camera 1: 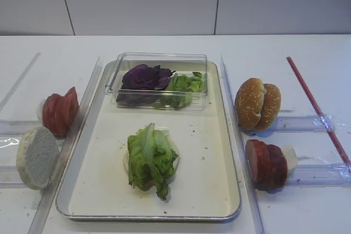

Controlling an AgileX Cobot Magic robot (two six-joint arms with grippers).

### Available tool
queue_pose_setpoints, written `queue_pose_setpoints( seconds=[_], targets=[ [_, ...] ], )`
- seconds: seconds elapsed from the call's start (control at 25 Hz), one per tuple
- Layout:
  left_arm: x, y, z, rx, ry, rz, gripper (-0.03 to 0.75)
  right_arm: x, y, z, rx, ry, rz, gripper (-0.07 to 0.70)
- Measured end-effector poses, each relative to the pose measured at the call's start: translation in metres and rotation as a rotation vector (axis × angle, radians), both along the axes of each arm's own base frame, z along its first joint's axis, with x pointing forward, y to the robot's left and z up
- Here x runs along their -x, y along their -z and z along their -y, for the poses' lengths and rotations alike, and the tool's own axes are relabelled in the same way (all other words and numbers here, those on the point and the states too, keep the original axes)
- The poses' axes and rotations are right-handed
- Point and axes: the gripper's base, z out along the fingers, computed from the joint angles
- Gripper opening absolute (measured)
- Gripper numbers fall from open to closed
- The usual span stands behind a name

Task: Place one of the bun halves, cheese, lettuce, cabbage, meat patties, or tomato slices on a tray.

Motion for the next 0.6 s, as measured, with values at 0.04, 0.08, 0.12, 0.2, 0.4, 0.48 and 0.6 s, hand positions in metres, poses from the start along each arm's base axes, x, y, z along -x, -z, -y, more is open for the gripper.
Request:
queue_pose_setpoints(
  seconds=[0.04, 0.08, 0.12, 0.2, 0.4, 0.48, 0.6],
  targets=[
    [0.0000, 0.0000, 0.0000, 0.000, 0.000, 0.000, 0.353, -0.0005, 0.0009, -0.0003, 0.005, -0.006, 0.000, 0.524],
    [0.0000, 0.0000, 0.0000, 0.000, 0.000, 0.000, 0.353, -0.0012, 0.0017, -0.0005, 0.007, -0.009, 0.001, 0.524],
    [0.0000, 0.0000, 0.0000, 0.000, 0.000, 0.000, 0.353, -0.0015, 0.0023, -0.0006, 0.007, -0.009, -0.001, 0.524],
    [0.0000, 0.0000, 0.0000, 0.000, 0.000, 0.000, 0.353, -0.0016, 0.0022, -0.0008, 0.007, -0.010, 0.001, 0.524],
    [0.0000, 0.0000, 0.0000, 0.000, 0.000, 0.000, 0.352, -0.0017, 0.0019, -0.0008, 0.006, -0.008, 0.004, 0.524],
    [0.0000, 0.0000, 0.0000, 0.000, 0.000, 0.000, 0.352, -0.0019, 0.0025, -0.0009, 0.007, -0.006, 0.002, 0.524],
    [0.0000, 0.0000, 0.0000, 0.000, 0.000, 0.000, 0.352, -0.0020, 0.0024, -0.0009, 0.007, -0.006, 0.003, 0.524]
  ],
)
